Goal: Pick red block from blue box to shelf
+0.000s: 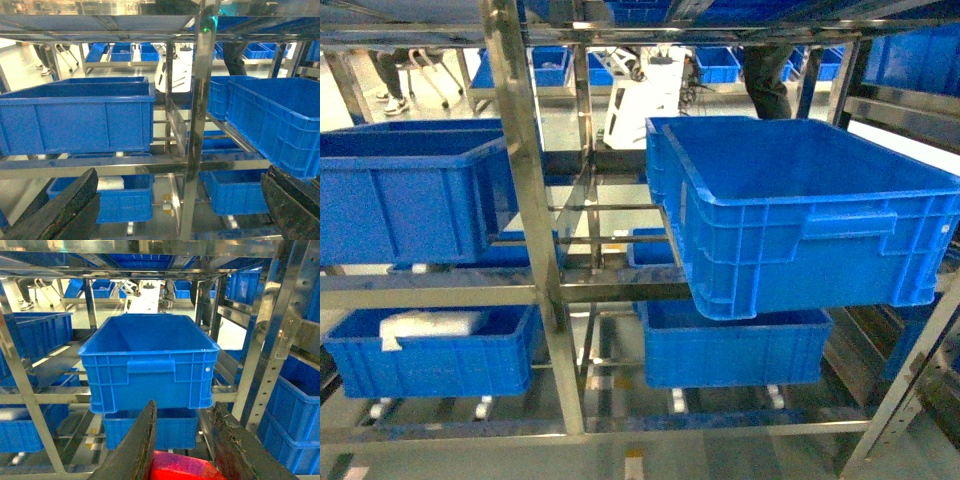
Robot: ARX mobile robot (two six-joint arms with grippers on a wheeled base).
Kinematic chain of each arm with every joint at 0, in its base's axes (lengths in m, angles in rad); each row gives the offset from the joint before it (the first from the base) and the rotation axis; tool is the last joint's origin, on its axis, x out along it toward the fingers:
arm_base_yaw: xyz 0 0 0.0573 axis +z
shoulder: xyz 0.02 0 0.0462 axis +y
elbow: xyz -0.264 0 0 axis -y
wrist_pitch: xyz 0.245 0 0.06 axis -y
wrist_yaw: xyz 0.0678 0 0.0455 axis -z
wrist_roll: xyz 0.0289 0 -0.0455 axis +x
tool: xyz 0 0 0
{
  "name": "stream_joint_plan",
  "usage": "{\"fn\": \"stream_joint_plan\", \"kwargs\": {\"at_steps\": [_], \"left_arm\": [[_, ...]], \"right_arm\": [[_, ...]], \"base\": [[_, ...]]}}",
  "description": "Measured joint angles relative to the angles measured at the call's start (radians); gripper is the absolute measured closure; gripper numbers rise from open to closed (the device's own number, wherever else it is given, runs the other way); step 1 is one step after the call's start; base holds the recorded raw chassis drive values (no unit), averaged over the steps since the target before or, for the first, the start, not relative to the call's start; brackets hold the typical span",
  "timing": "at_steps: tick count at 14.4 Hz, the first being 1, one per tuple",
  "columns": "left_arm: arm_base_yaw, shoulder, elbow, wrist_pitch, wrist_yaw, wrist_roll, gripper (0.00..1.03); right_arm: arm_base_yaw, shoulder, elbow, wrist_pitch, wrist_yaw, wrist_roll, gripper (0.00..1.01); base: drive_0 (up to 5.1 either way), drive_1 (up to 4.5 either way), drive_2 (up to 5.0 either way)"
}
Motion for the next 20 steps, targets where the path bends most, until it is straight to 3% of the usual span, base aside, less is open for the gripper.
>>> {"fn": "stream_joint_plan", "kwargs": {"at_steps": [14, 20], "left_arm": [[0.0, 0.0, 0.0, 0.0, 0.0, 0.0, 0.05], [0.0, 0.0, 0.0, 0.0, 0.0, 0.0, 0.05]], "right_arm": [[0.0, 0.0, 0.0, 0.003, 0.0, 0.0, 0.74], [0.0, 0.0, 0.0, 0.002, -0.001, 0.0, 0.74]], "base": [[0.1, 4.21, -4.1], [0.0, 0.0, 0.0]]}}
